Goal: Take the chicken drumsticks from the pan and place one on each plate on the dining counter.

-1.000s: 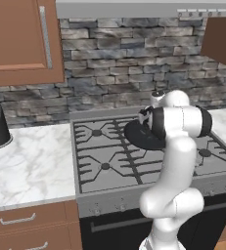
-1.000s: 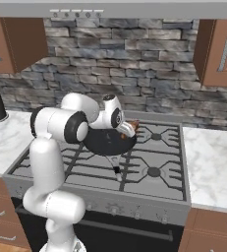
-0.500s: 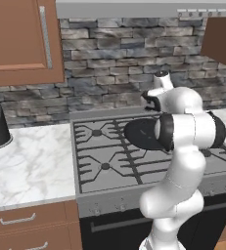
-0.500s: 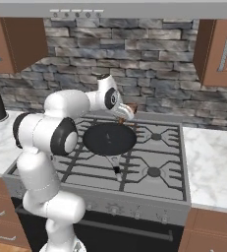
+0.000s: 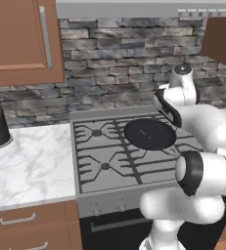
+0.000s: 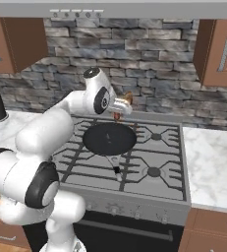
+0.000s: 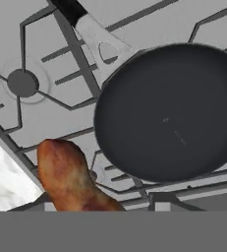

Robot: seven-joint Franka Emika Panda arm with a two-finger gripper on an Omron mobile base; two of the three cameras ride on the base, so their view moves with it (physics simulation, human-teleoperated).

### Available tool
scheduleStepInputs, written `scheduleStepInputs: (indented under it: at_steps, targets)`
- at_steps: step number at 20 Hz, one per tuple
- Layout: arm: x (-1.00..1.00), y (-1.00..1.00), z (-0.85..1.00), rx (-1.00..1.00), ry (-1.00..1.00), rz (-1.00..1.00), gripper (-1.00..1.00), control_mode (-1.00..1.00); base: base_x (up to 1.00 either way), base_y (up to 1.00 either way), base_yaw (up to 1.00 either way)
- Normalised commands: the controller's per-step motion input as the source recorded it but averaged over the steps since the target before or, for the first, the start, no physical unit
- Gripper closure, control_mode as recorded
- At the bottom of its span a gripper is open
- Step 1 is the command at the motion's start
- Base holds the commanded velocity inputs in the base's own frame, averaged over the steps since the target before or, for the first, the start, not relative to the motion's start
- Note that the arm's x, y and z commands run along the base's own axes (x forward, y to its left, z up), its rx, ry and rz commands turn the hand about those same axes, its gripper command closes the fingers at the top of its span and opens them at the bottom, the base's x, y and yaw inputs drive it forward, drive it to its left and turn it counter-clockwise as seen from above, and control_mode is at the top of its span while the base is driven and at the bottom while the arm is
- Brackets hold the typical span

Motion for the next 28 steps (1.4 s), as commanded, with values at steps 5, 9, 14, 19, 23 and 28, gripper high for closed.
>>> scheduleStepInputs:
  at_steps: [5,9,14,19,23,28]
  targets:
    - [-1.00,0.12,0.00,-0.10,-0.27,0.24,1.00,-1.00,0.00,0.00,0.00]
    - [-1.00,0.35,0.01,-0.19,-0.03,0.24,1.00,-1.00,0.00,0.00,0.00]
    - [-0.84,0.30,0.03,-0.19,-0.02,0.20,1.00,-1.00,0.00,0.00,0.00]
    - [-0.41,0.03,0.01,-0.10,0.00,0.05,1.00,-1.00,0.00,0.00,0.00]
    - [-0.47,-0.01,0.00,0.00,-0.03,0.01,1.00,-1.00,0.00,0.00,0.00]
    - [-0.25,-0.01,0.00,0.00,-0.05,0.00,1.00,1.00,-0.55,-0.04,-0.01]
